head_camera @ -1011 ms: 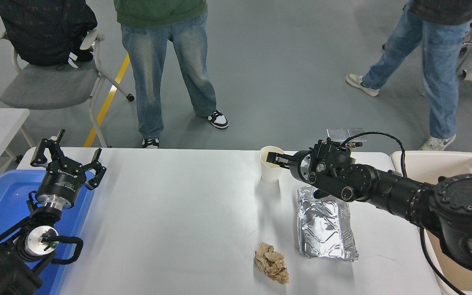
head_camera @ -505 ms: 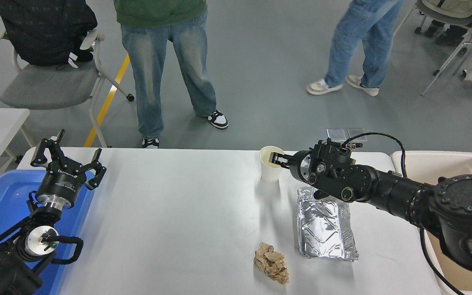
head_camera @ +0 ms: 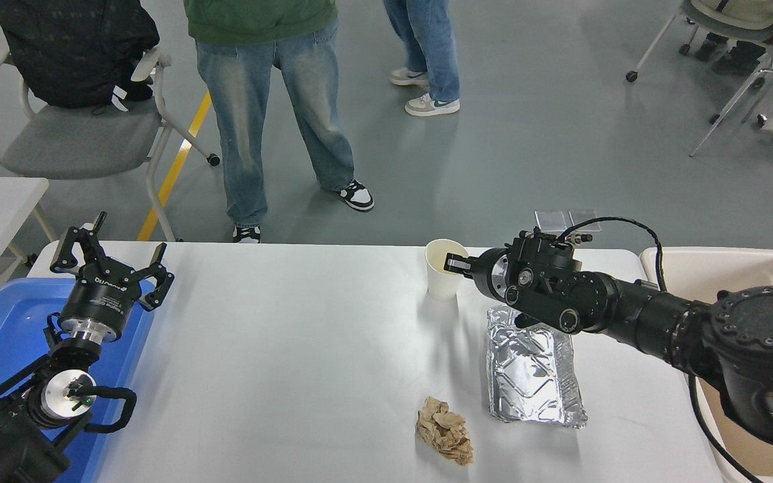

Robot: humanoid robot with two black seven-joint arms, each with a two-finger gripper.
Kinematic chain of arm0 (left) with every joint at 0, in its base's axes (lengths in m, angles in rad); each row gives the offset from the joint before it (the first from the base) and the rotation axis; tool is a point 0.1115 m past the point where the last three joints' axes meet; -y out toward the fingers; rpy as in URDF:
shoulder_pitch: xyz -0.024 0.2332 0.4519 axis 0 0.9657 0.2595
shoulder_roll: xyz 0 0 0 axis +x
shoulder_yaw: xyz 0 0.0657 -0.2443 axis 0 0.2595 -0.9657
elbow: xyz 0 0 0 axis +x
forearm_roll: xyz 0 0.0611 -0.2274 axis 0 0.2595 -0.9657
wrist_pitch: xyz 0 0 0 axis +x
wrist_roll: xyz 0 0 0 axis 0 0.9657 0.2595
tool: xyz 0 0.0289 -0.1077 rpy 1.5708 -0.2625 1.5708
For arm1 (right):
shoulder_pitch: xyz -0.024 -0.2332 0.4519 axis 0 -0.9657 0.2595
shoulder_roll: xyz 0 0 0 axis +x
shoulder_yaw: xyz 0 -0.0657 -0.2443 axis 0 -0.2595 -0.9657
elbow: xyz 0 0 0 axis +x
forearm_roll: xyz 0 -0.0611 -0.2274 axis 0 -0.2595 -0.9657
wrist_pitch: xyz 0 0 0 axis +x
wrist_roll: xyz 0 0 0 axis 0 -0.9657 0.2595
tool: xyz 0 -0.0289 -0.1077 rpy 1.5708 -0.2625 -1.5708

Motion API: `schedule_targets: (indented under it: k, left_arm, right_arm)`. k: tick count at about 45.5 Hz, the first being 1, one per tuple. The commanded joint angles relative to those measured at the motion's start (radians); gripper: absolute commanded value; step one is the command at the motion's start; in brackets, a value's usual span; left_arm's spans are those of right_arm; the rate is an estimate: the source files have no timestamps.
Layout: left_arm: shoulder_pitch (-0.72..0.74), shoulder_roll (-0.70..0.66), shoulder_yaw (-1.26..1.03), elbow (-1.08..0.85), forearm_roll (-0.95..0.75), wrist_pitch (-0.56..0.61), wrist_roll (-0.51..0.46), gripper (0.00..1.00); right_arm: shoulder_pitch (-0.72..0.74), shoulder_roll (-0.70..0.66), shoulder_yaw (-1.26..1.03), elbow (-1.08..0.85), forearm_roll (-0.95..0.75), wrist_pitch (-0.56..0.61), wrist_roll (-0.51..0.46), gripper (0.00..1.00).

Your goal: Clean the table surface

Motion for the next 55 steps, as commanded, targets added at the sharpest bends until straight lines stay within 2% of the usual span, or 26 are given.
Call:
schedule_targets:
  k: [1,5,11,41,52,55]
  left_arm:
    - [0.000,0.001,0.000,0.000,0.000,0.000,0.000,0.99]
    - [0.000,0.000,0.000,0.000,0.000,0.000,0.000,0.99]
    - [0.000,0.001,0.000,0.000,0.000,0.000,0.000,0.99]
    - [0.000,0.000,0.000,0.000,0.000,0.000,0.000,0.99]
    - [0.000,0.001,0.000,0.000,0.000,0.000,0.000,0.99]
    - [0.000,0.000,0.000,0.000,0.000,0.000,0.000,0.99]
  right_arm:
    - [0.000,0.000,-0.001,-0.001,-0.003,0.011,0.001,0.27]
    - [0.000,0.000,-0.001,-0.001,-0.003,0.017,0.001,0.21]
    - [0.000,0.000,-0.001,-0.001,-0.004,0.044,0.001,0.00]
    - [0.075,0.000,0.003,0.013,0.013,0.153,0.020,0.00]
    - [0.156,0.000,0.003,0.196,0.030,0.184,0.034,0.00]
    - [0.179,-0.041,0.003,0.245,0.034,0.185,0.033,0.00]
